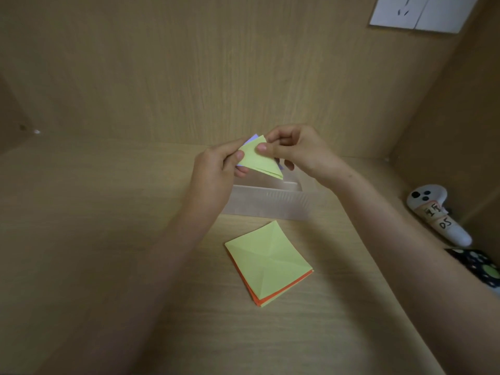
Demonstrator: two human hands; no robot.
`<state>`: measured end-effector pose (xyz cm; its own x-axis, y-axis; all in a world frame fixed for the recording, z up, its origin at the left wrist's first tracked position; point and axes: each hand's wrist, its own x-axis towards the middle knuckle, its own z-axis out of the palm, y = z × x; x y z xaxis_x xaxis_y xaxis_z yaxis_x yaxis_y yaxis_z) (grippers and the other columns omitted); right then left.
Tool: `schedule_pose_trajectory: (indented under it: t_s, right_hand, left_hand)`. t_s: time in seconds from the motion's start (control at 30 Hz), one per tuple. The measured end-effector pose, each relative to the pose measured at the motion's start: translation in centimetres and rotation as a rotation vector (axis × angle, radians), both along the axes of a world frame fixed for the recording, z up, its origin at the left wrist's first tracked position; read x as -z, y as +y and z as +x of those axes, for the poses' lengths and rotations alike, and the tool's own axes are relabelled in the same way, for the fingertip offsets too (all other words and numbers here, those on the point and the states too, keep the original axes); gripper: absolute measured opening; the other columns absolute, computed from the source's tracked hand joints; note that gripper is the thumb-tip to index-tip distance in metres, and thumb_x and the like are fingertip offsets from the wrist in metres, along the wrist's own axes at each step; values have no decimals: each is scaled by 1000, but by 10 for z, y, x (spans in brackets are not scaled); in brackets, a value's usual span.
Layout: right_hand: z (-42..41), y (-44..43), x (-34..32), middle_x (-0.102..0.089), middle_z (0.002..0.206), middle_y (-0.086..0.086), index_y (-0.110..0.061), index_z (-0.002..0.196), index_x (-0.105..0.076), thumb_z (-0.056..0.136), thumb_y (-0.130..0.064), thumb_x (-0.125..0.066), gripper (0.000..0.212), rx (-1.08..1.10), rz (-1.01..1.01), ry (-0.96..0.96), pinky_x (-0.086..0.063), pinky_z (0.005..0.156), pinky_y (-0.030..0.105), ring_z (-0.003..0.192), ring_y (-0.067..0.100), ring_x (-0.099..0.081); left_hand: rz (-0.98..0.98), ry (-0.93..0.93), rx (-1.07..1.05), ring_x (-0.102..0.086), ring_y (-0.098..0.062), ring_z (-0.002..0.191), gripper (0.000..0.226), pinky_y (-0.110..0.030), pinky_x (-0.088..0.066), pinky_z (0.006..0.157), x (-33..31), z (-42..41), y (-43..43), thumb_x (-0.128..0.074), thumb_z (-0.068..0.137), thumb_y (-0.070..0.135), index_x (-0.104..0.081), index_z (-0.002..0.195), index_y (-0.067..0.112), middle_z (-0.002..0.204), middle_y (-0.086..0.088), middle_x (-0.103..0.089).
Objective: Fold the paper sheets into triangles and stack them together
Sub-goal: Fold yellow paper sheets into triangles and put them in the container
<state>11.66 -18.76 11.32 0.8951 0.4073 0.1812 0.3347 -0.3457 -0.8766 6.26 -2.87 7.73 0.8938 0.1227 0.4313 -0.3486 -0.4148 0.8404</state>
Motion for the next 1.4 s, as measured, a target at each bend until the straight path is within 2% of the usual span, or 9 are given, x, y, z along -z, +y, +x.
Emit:
schedule_pose_trajectory:
  t_s: [0.1,0.27,0.43,0.57,0.7,0.87,1.07,1.2,1.4]
  right_hand:
    - [-6,2,0,-57,61,3,-1,87,-66,82,-11,-70,12,33,21,-52,-32,43,11,44,-1,-45]
    - [-24,-2,3,-58,61,3,-1,84,-68,78,-11,-73,13,19,-61,-159,-33,47,8,47,-1,-47]
    - [-51,-10,29,-65,71,-4,-14,82,-68,78,-27,-74,14,22,-305,-279,-42,62,24,66,9,-59]
    - [-71,-15,55,-67,75,-9,-21,85,-66,80,-37,-70,17,18,-523,-387,-48,70,33,74,10,-62]
    - [-77,-15,77,-68,80,-7,-19,88,-68,81,-42,-66,23,15,-586,-435,-45,69,32,77,12,-61]
    - [-78,-18,100,-60,85,-3,-14,97,-69,87,-34,-56,26,-29,-455,-368,-47,72,36,80,13,-57]
    - [-81,-17,112,-55,95,2,-11,122,-61,93,-30,-45,39,-16,-416,-418,-33,82,9,91,9,-49]
    - [-83,-17,118,-56,94,2,-12,132,-53,93,-36,-35,49,20,-457,-488,-34,85,18,92,13,-43]
    - [-82,-16,112,-56,86,0,-11,134,-51,95,-26,-37,44,61,-386,-596,-37,80,24,84,14,-37]
  left_hand:
    - [24,46,42,-60,7,64,40,-6,-44,68,-1,-1,1,-43,94,1,-58,126,22,97,-5,-65]
    - [68,1,86,-66,5,74,29,-10,-47,72,1,-19,2,-50,95,12,-63,119,23,93,17,-67]
    - [123,32,115,-62,12,80,35,-11,-45,71,30,-47,5,-55,92,9,-64,114,34,88,33,-64]
    - [244,60,127,-60,0,93,32,-13,-41,77,66,-58,5,-52,89,19,-66,117,24,105,8,-71]
    - [317,60,145,-50,-7,88,42,-17,-37,79,86,-58,6,-46,84,14,-59,123,22,96,-5,-71]
    - [340,47,148,-47,-6,87,46,-4,-31,80,95,-56,9,-45,84,8,-51,126,26,95,-1,-70]
    - [370,22,151,-45,-3,93,44,1,-26,85,94,-58,5,-45,84,10,-58,126,15,100,3,-66]
    - [307,57,147,-49,-3,93,42,-1,-31,82,92,-61,2,-49,88,11,-56,128,21,98,9,-62]
    - [227,15,103,-54,6,103,45,1,-35,81,87,-64,-1,-51,90,7,-51,131,25,117,20,-55]
